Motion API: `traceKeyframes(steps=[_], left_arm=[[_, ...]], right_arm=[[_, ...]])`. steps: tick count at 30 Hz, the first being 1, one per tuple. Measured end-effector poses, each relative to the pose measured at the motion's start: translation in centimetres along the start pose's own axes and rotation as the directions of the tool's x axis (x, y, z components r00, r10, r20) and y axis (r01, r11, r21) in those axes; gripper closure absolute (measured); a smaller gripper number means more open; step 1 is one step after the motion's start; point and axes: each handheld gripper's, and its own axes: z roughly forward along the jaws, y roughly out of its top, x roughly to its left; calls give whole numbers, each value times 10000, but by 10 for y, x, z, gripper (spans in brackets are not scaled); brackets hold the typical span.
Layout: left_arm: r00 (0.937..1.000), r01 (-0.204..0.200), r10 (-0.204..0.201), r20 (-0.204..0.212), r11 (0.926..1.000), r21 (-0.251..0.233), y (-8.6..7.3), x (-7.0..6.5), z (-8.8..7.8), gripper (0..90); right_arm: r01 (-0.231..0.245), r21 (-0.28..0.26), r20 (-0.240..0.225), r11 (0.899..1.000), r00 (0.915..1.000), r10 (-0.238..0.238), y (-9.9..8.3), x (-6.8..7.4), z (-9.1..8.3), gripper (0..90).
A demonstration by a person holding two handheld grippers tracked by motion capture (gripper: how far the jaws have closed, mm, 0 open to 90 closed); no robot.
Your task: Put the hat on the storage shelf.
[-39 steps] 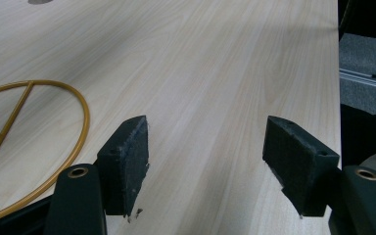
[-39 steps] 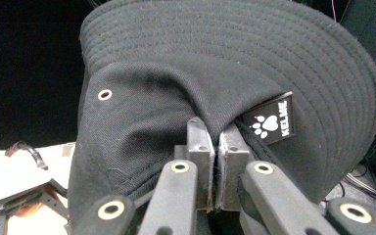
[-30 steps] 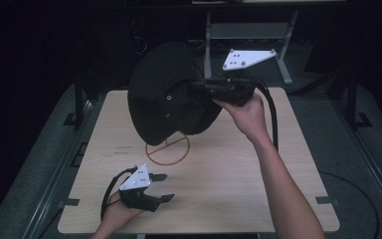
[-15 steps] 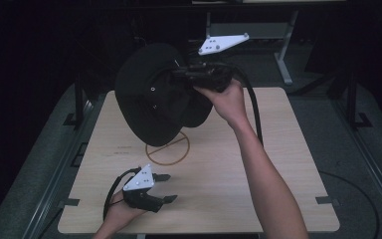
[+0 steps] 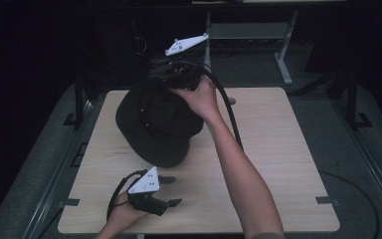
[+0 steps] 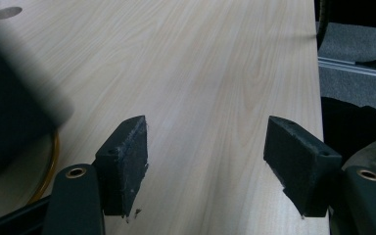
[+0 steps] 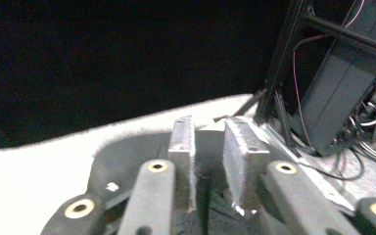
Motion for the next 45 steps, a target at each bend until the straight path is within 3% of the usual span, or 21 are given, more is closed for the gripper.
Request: traceKeyframes(steps=[4,10,18,24,45], left_arm=[[10000,-75,75,-33,10000,-62,0,1,-1,321],[10000,-33,33,-71,9999,-108,1,3,-1,321],[10000,-39,39,-87,10000,-17,1,2,0,317],[9999,22,-22,-104,10000,-12,0,3,-1,309],[9996,51,-49,-261,9999,96,-2,5,-3,294]], right_arm=[[71,-110,-70,9999,9999,-72,-5,0,-5,666],[-496,-576,-416,9971,9980,473,-18,-4,-26,593],[-881,-693,-364,9937,9957,857,-46,-11,-48,534],[-1263,-674,-295,9897,9918,1245,-63,-14,-61,487],[-1628,-425,19,9857,9866,1631,-98,-14,-91,414]])
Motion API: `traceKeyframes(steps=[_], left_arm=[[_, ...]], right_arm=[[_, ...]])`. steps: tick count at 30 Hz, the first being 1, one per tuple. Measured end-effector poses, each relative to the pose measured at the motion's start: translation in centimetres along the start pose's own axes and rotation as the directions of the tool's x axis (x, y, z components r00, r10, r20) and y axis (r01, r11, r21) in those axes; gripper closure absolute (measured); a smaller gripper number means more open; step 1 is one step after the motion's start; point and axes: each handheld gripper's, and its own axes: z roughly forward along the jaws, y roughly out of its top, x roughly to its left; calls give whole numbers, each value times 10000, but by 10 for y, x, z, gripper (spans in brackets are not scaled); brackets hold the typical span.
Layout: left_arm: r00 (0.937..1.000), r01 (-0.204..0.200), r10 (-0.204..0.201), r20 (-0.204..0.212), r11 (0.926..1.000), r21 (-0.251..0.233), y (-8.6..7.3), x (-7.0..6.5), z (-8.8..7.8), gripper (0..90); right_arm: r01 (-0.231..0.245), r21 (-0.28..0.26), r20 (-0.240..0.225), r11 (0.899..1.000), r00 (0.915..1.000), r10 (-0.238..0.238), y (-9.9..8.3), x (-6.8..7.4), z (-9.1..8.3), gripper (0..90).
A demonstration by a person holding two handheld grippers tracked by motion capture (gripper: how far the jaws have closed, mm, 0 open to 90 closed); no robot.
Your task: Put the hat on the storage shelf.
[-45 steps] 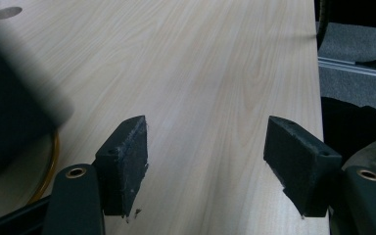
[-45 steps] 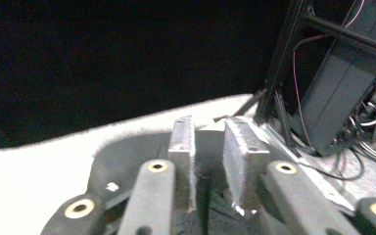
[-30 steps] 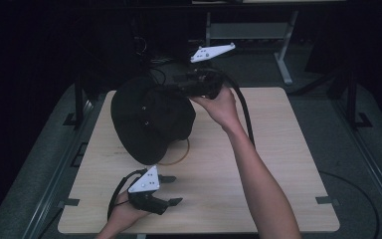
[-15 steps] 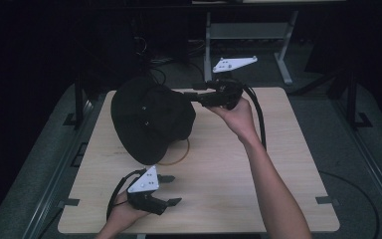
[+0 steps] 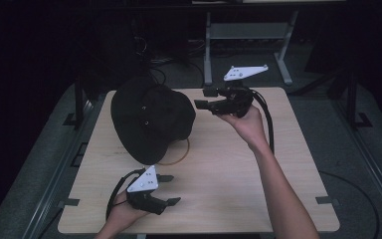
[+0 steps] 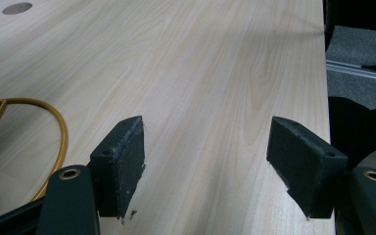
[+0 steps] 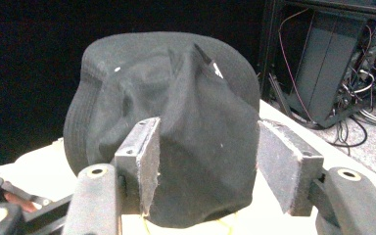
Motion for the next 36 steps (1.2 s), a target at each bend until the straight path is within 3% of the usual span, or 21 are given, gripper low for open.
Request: traceKeyframes(steps=[12,25,36], left_arm=[[10000,53,-53,-8,10000,33,-1,0,0,290],[10000,39,-39,-29,9999,114,0,-1,1,269],[9995,301,-301,-43,9994,186,0,1,2,212]], right_arm=[[-190,75,152,9998,9997,189,-21,-5,-12,396],[-737,-34,491,9973,9961,738,-48,-12,-33,342],[-1047,103,693,9944,9922,1038,-71,-14,-51,316]])
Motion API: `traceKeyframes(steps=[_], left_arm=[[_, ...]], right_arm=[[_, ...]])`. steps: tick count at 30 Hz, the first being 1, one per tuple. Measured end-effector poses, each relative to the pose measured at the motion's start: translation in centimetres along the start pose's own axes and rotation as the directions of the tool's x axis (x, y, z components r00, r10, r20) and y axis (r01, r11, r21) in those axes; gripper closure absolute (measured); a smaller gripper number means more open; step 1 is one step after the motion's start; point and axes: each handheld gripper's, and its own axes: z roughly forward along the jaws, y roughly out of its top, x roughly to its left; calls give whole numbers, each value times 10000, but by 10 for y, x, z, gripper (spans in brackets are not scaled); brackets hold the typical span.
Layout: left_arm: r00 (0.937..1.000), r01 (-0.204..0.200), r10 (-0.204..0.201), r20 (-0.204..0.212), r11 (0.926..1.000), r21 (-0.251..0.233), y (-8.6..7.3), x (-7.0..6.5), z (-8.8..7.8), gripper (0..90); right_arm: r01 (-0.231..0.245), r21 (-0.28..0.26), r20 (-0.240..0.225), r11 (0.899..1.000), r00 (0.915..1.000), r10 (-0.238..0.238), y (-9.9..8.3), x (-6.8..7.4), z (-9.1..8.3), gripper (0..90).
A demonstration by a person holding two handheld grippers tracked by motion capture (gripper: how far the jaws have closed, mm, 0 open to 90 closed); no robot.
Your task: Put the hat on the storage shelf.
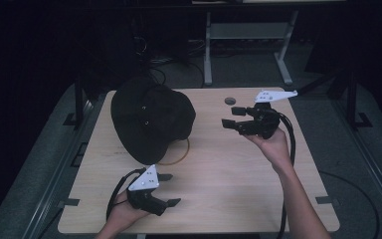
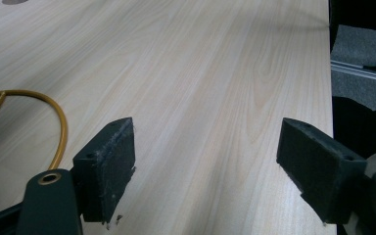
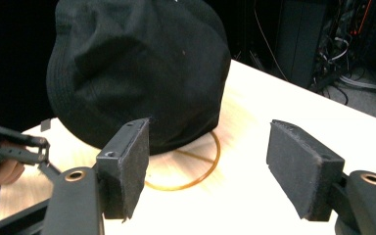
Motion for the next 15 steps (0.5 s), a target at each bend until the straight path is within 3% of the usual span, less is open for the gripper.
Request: traceKeyframes(steps=[15], left_arm=[[9999,105,-105,-37,9999,2,-1,1,0,190]], right_arm=[[-479,252,282,9985,9985,472,-34,-6,-14,281]])
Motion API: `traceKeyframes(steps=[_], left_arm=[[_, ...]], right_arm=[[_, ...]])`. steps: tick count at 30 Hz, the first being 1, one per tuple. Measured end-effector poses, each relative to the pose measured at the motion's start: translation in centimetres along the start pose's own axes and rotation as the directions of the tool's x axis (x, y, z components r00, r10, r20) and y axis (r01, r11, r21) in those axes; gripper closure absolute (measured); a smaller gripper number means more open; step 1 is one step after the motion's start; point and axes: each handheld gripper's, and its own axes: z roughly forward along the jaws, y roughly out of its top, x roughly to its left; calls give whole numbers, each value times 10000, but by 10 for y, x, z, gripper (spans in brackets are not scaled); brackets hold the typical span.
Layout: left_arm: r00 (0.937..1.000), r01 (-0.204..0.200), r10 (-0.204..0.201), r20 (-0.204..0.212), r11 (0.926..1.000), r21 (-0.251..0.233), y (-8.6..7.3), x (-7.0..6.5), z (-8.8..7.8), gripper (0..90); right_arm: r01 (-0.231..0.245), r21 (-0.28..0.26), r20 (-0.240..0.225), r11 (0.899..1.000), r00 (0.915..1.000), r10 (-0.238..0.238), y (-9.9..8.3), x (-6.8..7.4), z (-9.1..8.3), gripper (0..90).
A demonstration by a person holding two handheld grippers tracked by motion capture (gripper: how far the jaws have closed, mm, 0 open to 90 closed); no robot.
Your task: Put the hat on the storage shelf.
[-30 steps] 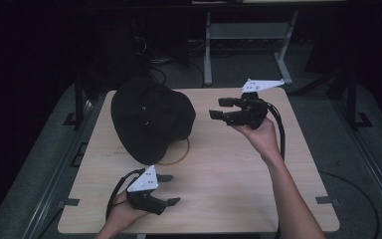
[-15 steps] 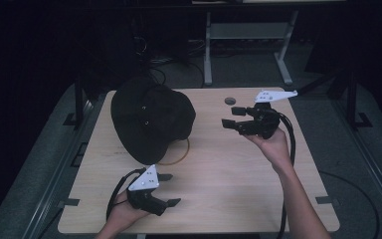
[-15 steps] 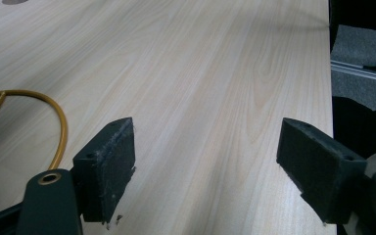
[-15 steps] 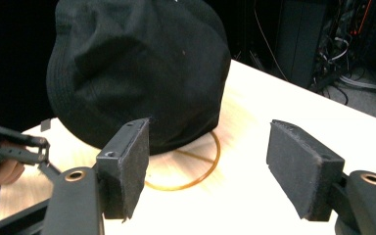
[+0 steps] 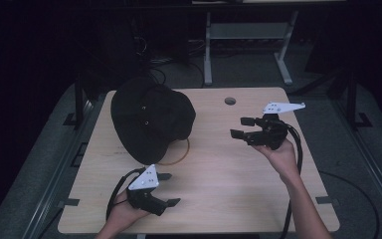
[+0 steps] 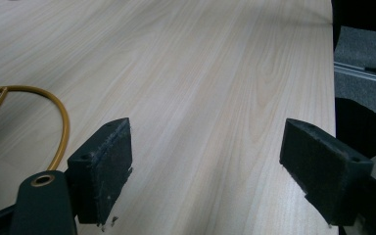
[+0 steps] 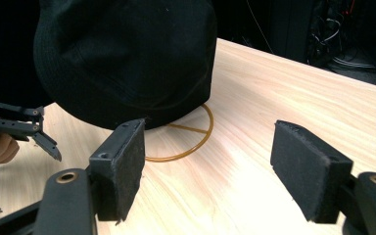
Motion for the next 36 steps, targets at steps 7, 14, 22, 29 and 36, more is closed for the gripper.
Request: traceKeyframes(steps=[7,14,22,29,36], left_arm=[[10000,49,-49,-6,10000,19,0,0,0,184],[9999,116,-116,-40,9999,14,-1,0,-1,183],[9999,142,-142,-63,9999,12,-1,1,-1,178],[9999,143,-142,-49,9999,40,-2,0,-1,178],[9998,173,-173,-38,9998,80,-2,-1,-1,176]], right_arm=[[-22,-2,106,10000,9999,22,-7,-1,-7,266],[-180,73,136,9998,9997,179,-14,-3,-12,257],[-322,68,220,9995,9992,320,-23,-4,-18,251],[-453,188,212,9988,9988,449,-33,-6,-22,242],[-551,239,256,9982,9982,545,-45,-6,-27,233]])
